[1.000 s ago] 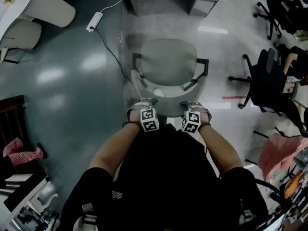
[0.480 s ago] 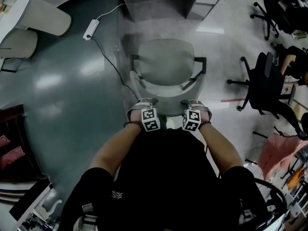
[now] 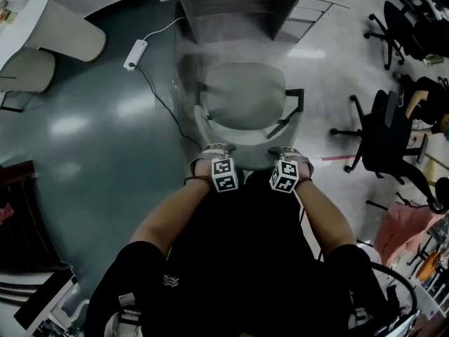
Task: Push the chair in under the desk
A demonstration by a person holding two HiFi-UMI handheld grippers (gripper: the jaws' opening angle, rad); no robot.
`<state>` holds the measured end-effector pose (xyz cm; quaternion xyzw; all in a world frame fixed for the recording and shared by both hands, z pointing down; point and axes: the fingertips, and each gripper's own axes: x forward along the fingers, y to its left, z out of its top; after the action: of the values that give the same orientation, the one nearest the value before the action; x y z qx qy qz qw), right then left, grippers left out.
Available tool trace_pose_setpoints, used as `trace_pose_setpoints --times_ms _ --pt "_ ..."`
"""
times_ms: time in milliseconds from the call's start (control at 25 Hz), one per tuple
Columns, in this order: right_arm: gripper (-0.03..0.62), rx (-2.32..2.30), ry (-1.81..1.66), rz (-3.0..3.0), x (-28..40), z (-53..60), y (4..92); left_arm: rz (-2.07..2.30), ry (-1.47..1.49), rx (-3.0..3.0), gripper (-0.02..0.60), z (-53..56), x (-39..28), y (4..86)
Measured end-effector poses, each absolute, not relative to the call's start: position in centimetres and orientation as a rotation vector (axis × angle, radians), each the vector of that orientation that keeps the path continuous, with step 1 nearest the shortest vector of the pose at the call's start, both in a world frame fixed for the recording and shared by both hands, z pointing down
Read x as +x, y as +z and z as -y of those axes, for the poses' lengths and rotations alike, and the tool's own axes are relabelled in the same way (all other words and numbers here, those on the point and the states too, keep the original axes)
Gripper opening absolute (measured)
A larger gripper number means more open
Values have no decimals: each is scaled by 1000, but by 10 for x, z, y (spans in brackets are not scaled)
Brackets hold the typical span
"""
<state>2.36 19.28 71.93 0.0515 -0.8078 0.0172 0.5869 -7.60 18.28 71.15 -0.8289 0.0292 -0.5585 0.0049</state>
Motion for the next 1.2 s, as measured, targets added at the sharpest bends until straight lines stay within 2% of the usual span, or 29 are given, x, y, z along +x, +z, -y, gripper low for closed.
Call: trace_pose_setpoints --times_ms 760,1200 --pt "173 113 -3 1895 35 -122 725 -111 -1825 -2616 206 -118 -65 718" --pt "183 166 46 1963 32 -56 721 -88 -1921 -2545 184 -51 -66 714"
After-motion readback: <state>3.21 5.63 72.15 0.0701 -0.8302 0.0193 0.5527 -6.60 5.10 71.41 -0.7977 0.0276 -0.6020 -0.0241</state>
